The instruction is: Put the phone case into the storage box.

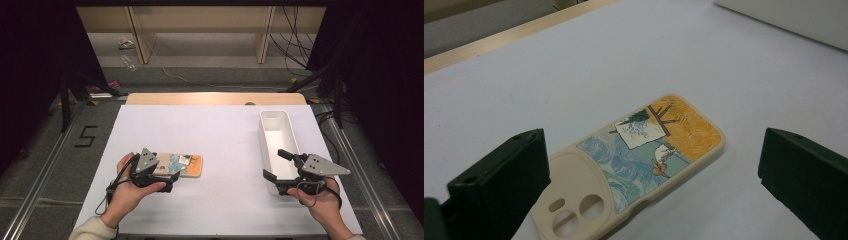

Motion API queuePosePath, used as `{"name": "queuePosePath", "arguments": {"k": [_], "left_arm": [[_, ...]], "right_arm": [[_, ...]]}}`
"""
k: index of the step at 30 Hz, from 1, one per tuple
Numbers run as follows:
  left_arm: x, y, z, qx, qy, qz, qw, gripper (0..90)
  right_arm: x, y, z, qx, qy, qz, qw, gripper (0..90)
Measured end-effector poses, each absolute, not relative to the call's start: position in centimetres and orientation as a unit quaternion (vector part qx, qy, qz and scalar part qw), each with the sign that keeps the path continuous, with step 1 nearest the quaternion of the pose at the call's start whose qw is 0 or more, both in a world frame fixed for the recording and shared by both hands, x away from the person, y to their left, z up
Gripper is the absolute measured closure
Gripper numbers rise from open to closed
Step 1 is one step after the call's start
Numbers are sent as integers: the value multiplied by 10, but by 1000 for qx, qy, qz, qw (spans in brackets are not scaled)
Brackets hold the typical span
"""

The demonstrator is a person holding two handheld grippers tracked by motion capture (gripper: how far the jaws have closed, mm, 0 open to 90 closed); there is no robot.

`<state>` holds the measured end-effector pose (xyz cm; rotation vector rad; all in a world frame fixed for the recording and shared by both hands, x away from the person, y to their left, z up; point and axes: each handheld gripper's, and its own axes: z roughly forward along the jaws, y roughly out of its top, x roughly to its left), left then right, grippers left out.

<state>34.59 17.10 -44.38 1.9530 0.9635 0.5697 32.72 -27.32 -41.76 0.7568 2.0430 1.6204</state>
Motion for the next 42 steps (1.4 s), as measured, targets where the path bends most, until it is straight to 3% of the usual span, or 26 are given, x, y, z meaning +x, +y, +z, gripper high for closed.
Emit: {"name": "queuePosePath", "arguments": {"k": [8, 11, 13, 14, 15, 16, 17, 18, 21, 30, 42], "left_arm": [[346, 171, -444, 781, 388, 227, 434, 0], [348, 169, -442, 774, 396, 231, 436, 71], [350, 168, -441, 769, 402, 233, 439, 216], [353, 166, -440, 766, 404, 235, 441, 216], [356, 164, -440, 764, 408, 237, 440, 292], [361, 160, -440, 758, 420, 232, 441, 499], [361, 160, -440, 758, 420, 232, 441, 593], [364, 158, -440, 760, 425, 224, 438, 593], [375, 149, -441, 762, 437, 197, 435, 895], [418, 103, -455, 776, 464, 178, 389, 897], [441, 77, -478, 782, 485, 173, 352, 898]], "right_arm": [[327, -273, -418, 272, 735, 584, 210, 164], [327, -273, -417, 273, 734, 586, 210, 164], [328, -273, -417, 274, 734, 585, 210, 164], [328, -273, -417, 274, 734, 585, 210, 164], [328, -273, -417, 275, 734, 584, 211, 165], [328, -272, -417, 277, 733, 585, 210, 165], [328, -272, -417, 277, 733, 585, 210, 165], [328, -272, -417, 277, 732, 586, 210, 165], [328, -271, -417, 275, 732, 588, 208, 164], [329, -271, -417, 277, 731, 589, 205, 165], [329, -272, -418, 279, 731, 588, 204, 165]]}}
